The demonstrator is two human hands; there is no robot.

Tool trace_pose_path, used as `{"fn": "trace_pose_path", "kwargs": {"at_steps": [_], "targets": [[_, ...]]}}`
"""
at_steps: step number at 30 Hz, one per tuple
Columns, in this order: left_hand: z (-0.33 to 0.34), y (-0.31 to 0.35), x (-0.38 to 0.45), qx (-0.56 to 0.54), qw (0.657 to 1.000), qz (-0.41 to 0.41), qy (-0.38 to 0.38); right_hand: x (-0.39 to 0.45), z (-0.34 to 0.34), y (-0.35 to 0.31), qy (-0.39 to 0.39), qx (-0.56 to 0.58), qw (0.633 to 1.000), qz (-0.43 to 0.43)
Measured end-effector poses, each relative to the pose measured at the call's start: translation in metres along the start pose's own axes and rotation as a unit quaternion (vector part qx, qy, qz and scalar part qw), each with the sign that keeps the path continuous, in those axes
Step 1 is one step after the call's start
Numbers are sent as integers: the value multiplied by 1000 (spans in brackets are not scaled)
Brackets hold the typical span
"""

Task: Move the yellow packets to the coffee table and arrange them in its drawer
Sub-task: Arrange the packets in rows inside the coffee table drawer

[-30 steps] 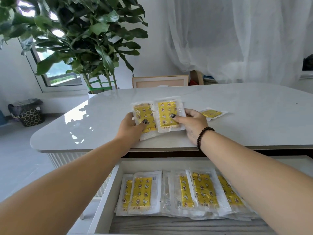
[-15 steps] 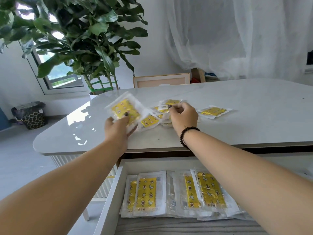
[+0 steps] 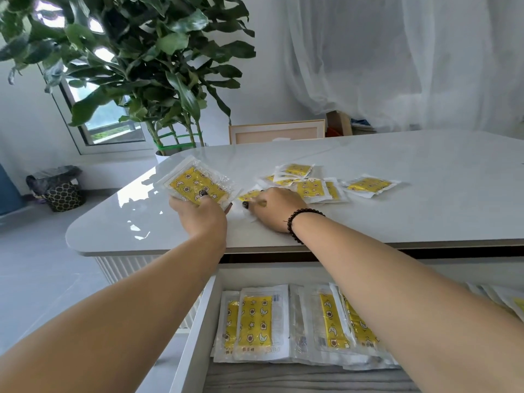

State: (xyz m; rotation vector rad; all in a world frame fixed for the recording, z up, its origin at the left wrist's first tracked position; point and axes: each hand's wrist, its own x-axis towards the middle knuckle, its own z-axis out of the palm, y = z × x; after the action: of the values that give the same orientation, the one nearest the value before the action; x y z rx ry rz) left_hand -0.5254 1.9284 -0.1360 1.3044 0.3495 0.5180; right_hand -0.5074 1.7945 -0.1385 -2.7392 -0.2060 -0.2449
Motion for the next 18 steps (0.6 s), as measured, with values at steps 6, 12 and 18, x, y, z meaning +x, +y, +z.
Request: {"fn": "trace_pose_path", "kwargs": {"at_steps": [6, 12, 18], "targets": [[0, -3, 3, 59, 998, 28, -24, -17, -7, -1, 80, 143, 985, 50], [2, -2, 0, 96, 993, 55, -48, -26, -44, -1, -34, 90, 975, 202], [3, -2, -4, 110, 989, 71, -66, -23, -55, 21, 33, 246, 943, 224]]}}
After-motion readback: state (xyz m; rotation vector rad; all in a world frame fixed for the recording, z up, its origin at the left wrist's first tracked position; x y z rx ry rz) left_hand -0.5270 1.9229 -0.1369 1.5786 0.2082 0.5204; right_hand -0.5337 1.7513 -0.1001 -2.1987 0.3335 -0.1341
